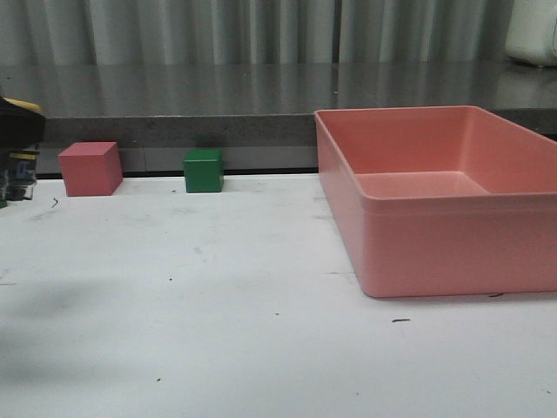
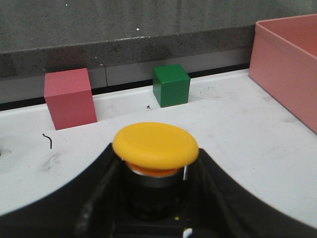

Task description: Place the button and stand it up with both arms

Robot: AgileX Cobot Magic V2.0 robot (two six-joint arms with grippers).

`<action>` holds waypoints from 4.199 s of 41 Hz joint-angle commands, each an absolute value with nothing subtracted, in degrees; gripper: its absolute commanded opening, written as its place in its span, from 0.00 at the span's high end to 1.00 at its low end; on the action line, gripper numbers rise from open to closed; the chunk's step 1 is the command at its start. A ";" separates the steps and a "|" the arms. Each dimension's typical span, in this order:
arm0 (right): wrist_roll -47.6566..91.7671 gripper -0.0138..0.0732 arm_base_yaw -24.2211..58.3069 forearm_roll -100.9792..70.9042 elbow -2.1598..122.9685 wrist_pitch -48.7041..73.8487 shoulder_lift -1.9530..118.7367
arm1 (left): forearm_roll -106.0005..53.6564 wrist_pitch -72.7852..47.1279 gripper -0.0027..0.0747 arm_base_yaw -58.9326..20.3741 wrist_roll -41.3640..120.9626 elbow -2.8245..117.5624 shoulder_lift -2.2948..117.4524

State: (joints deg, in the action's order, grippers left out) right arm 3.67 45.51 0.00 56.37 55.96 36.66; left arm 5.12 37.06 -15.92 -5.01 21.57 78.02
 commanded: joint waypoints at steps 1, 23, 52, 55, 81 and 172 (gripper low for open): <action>4.02 0.27 45.39 0.38 57.78 52.34 36.83 | 4.92 49.02 0.73 -15.93 -5.12 22.59 80.56; 4.02 0.27 45.39 0.38 57.78 52.34 36.83 | 4.92 74.53 0.73 -15.83 -5.85 23.87 99.34; 4.02 0.27 45.39 0.38 57.78 52.34 36.83 | 4.92 77.97 0.72 -15.83 -8.30 31.34 111.80; 4.02 0.27 45.39 0.38 57.78 52.34 36.83 | 4.92 77.97 0.72 -15.83 -8.33 30.75 111.91; 4.02 0.27 45.39 0.38 57.78 52.34 36.83 | 5.56 78.06 0.41 -15.83 -8.69 22.56 108.19; 4.02 0.27 45.39 0.38 57.78 52.07 36.83 | -6.13 -51.13 0.42 -16.17 4.57 48.94 31.10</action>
State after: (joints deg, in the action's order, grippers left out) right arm 3.67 45.51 0.00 56.37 55.96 36.66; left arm -5.27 -54.86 -15.92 4.57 47.03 30.91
